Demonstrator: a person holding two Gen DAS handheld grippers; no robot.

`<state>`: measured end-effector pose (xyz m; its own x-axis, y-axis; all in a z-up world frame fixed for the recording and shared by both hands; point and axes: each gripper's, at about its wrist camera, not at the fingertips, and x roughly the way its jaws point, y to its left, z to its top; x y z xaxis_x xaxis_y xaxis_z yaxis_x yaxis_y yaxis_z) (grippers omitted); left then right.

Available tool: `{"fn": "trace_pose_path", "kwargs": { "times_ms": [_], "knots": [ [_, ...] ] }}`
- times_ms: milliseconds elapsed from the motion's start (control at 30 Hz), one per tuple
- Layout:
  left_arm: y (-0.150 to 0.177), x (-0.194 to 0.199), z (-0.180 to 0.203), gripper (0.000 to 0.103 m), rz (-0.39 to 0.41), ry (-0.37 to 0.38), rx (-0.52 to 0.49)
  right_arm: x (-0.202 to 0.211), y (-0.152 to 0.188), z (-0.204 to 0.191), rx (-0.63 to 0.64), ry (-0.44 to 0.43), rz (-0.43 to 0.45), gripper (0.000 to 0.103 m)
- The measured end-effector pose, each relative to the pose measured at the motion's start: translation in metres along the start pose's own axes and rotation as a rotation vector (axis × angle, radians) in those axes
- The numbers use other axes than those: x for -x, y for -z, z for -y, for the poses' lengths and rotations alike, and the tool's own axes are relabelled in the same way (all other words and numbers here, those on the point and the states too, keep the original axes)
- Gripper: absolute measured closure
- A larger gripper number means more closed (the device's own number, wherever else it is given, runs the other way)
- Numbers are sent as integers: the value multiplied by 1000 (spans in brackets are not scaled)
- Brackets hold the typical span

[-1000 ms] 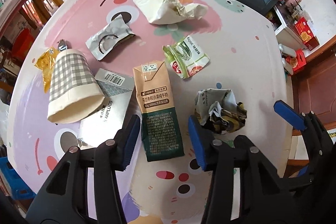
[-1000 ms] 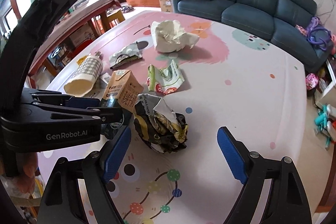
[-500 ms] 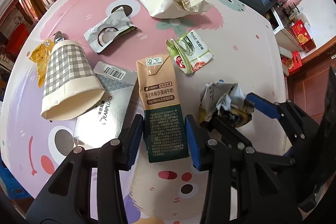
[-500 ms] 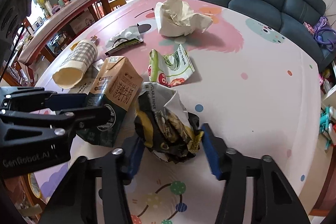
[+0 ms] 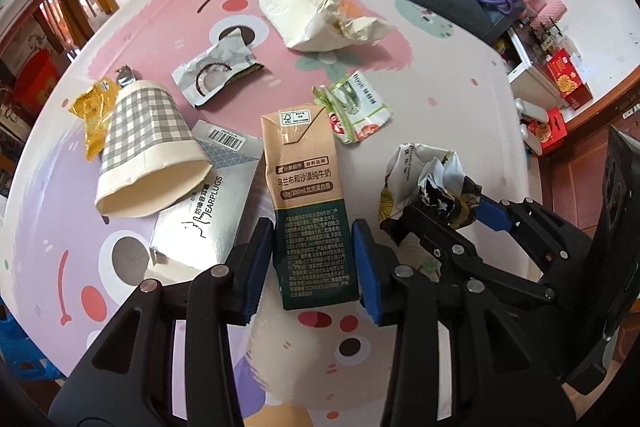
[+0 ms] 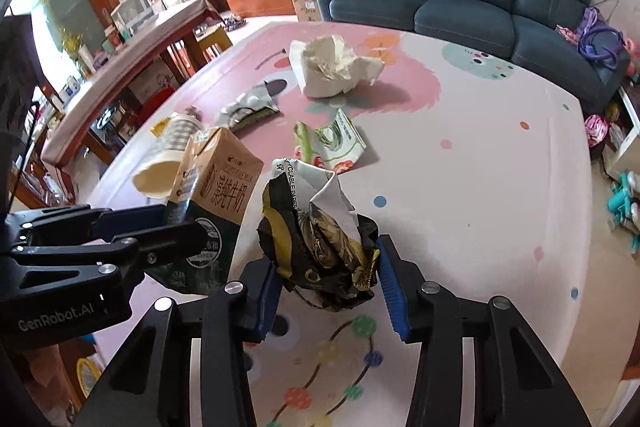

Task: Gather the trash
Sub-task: 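Lower the carton and wrapper into the black bin and open both tools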

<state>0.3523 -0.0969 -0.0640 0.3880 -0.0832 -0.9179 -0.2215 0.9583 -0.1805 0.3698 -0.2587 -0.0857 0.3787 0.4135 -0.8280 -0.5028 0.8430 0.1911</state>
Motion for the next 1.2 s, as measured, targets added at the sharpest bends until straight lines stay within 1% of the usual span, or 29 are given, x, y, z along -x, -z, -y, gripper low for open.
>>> {"fn": "trace_pose_path", "kwargs": {
  "times_ms": [100,200,400,600,833,967,1033,1200],
  "knots": [
    [9,16,0,66,15,17,-11,20,10,-12,3,15,19,59],
    [19,33,-4,66,27,29,-18,37,22,-29,3,43,15,59],
    [45,75,-23,66,52,47,-50,75,54,-65,-76,76,17,59],
    [78,125,-51,66,103,56,-153,116,90,-115,-198,132,71,59],
    [121,173,-90,66,117,111,-305,157,141,-193,-316,208,141,59],
    [148,199,-115,66,144,141,-386,176,172,-238,-372,245,173,59],
    [162,210,-129,66,148,163,-424,183,189,-259,-397,255,174,59],
    [192,228,-152,66,147,194,-489,196,220,-295,-424,270,147,59]
  ]
}}
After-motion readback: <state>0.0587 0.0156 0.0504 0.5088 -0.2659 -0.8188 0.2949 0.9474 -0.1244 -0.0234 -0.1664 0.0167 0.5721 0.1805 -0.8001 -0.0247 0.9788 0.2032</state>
